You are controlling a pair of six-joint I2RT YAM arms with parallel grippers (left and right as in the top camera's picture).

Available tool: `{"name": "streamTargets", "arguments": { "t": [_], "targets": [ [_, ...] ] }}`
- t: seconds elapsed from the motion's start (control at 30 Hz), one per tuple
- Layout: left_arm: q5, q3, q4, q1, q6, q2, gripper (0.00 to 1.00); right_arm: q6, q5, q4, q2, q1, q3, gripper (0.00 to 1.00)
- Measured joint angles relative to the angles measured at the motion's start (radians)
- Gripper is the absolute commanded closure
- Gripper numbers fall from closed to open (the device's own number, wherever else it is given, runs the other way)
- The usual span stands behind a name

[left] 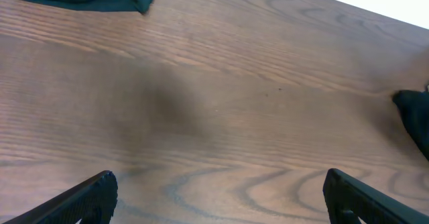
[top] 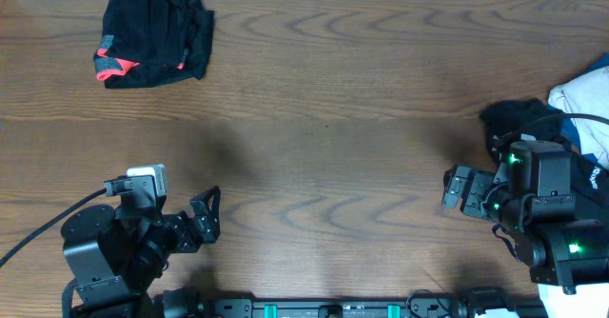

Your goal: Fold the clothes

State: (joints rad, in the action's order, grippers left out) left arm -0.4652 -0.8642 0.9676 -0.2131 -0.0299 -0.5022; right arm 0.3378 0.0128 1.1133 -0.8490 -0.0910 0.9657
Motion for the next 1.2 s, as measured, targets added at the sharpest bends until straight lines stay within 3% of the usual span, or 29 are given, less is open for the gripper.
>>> {"name": "streamTargets", "arguments": {
  "t": [0.63, 0.83, 1.03, 1.2],
  "targets": [
    [0.0, 0.0, 0.0, 0.0, 0.0, 0.0, 0.02, -0.014, 0.039, -0.004, 0.012, 0.0, -0.001, 0.01],
    [0.0, 0.0, -0.002, 0.0, 0.0, 0.0, 0.02, -0.071, 0.063, -0.261, 0.152, 0.0, -0.106, 0.01],
    [-0.001, 0.001, -0.003, 0.0, 0.0, 0.0, 0.02, -0.191, 0.056, -0.619, 0.391, 0.001, -0.391, 0.01],
    [-0.003, 0.001, -0.003, 0.0, 0.0, 0.0, 0.02, -0.225, 0.054, -0.699, 0.567, 0.001, -0.578, 0.01]
  ]
}}
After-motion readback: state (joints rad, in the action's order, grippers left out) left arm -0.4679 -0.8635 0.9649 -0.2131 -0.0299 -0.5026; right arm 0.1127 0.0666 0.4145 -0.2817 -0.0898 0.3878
